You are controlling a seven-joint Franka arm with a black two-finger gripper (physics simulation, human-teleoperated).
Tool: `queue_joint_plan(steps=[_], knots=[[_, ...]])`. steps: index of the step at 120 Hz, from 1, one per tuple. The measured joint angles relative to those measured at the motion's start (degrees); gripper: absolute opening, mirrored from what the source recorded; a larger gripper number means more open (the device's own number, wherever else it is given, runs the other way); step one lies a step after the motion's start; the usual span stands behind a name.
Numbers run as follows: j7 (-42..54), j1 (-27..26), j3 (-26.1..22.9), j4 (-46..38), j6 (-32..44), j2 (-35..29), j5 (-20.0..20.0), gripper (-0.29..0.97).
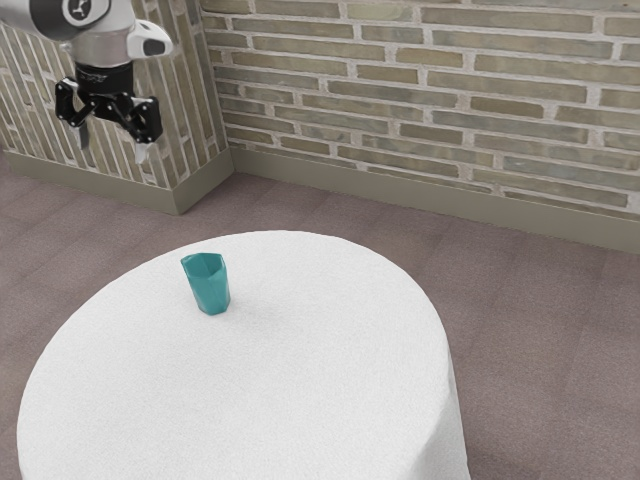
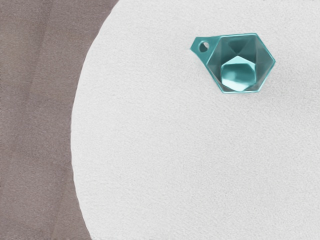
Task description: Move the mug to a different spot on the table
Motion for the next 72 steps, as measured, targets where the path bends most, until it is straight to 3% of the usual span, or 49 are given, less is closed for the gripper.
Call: queue_joint_plan(steps=[18,36,61,72], knots=[[-1.82,2.19,-0.75,0.30,0.32,0.42,0.02,0.68],[-4.45,2.61,-0.96,-0.44,4.30,5.66,-1.60,0.68],[-18.62,3.11,-0.74,-3.77,10.87,12.17,-11.85,0.68],[-25.29,4.52,-0.64,-4.04,13.61,15.50,-14.57,0.68]])
